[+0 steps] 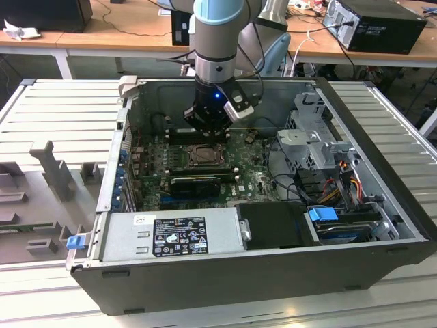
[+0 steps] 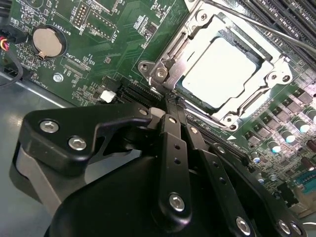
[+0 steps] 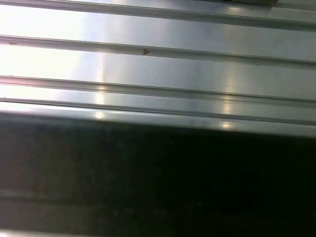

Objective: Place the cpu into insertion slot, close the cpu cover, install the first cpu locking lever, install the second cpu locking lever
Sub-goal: 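Install the first cpu locking lever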

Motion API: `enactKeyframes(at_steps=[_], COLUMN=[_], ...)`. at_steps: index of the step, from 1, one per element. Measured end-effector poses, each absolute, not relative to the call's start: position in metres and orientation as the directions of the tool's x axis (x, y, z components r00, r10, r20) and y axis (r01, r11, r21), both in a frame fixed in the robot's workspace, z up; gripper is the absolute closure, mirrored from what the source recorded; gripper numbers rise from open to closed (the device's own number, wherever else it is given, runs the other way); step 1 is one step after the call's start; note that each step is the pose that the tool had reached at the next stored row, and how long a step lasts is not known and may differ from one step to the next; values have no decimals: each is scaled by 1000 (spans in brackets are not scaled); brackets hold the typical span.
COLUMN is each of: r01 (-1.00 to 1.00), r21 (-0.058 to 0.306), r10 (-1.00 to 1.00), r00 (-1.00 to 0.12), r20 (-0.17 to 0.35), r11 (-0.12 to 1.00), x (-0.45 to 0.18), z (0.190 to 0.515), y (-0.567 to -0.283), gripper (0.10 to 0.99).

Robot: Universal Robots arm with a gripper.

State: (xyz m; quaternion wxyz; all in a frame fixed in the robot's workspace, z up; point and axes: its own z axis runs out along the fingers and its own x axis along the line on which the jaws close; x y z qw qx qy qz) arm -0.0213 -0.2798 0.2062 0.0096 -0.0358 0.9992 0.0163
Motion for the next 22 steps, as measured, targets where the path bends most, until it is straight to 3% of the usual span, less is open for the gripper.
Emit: enactKeyframes(at_steps=[14, 22], r01=[-72, -72], r21=[-24, 6], r10=[-72, -72], r00=[-997, -997], r20=[-16, -19], r11=[997, 997], x=[-21, -20], z=[203, 202], y=[-280, -278], gripper=[980, 980])
